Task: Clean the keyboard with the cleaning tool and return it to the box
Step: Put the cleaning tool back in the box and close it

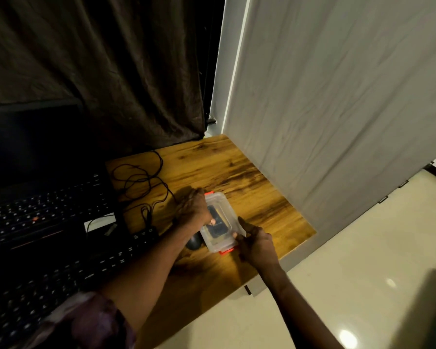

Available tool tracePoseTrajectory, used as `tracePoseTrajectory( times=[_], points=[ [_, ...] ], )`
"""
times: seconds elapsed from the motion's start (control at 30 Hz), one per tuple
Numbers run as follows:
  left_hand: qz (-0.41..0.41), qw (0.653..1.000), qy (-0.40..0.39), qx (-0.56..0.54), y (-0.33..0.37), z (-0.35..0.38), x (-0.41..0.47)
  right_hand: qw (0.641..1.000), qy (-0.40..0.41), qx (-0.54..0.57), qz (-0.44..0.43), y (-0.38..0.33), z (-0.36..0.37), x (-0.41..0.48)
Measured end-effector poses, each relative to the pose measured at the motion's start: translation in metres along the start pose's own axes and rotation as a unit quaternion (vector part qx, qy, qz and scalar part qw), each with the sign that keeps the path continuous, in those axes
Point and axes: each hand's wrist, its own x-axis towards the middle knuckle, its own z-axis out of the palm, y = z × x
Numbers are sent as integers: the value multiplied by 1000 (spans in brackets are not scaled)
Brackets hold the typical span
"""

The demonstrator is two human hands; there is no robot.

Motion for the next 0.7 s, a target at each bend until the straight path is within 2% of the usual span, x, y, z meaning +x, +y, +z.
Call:
tracePoseTrajectory(
  times=[0.13, 0.17, 0.23, 0.4, 0.57, 0.7],
  points=[
    [-9, 1000, -5, -19, -1, -1, 3, 995, -91, -8, -34, -1, -14, -12],
    [-10, 1000, -8, -28, -1, -1, 3, 995, -92, -5, -33, 0, -13, -13],
    [-9, 998, -17, -63, -4, 2, 5, 997, -58, -18, -56, 2, -7, -15],
    [6, 985, -81, -154, -15, 2, 7, 994, 21, 88, -57, 4, 8, -21],
    [30, 984, -89, -154, -19, -7, 15, 975, -13, 218, 38, -8, 10, -21],
    [11, 981, -82, -174, -20, -12, 20, 933, 20, 328, 146, -11, 10, -20]
  ],
)
